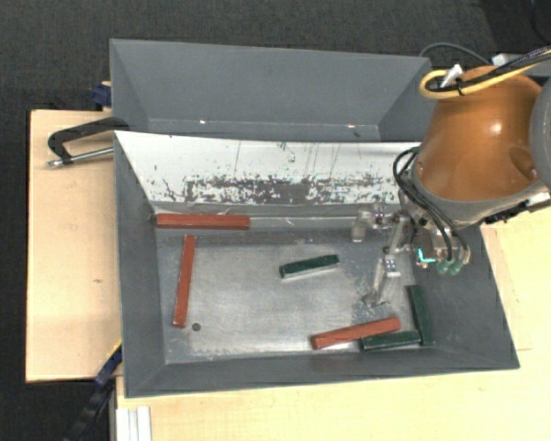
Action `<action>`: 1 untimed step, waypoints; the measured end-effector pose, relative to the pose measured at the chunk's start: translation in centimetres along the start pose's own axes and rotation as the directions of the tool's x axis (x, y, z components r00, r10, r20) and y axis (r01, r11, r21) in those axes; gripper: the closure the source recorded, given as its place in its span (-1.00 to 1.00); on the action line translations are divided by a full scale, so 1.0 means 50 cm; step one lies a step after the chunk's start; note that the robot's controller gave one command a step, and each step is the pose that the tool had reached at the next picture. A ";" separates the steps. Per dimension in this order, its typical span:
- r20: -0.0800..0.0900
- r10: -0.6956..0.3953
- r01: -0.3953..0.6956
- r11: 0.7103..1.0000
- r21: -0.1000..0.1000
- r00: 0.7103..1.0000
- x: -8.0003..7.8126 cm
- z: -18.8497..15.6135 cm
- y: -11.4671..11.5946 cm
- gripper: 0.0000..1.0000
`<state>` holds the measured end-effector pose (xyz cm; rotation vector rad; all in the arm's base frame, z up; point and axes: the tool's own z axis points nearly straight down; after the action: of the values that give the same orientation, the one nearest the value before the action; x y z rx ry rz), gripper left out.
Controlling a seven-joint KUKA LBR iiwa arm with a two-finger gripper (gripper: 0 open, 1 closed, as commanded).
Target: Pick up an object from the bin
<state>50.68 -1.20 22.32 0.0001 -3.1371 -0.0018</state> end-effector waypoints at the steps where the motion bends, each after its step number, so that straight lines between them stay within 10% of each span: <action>1: 0.005 0.000 0.000 1.000 0.000 1.000 -0.001 -0.006 0.000 -1.00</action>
Offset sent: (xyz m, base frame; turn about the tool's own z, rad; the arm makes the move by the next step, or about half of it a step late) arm 0.0229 0.0581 -0.1050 -0.2052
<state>50.75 -1.20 22.60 0.0009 -3.1424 -0.0013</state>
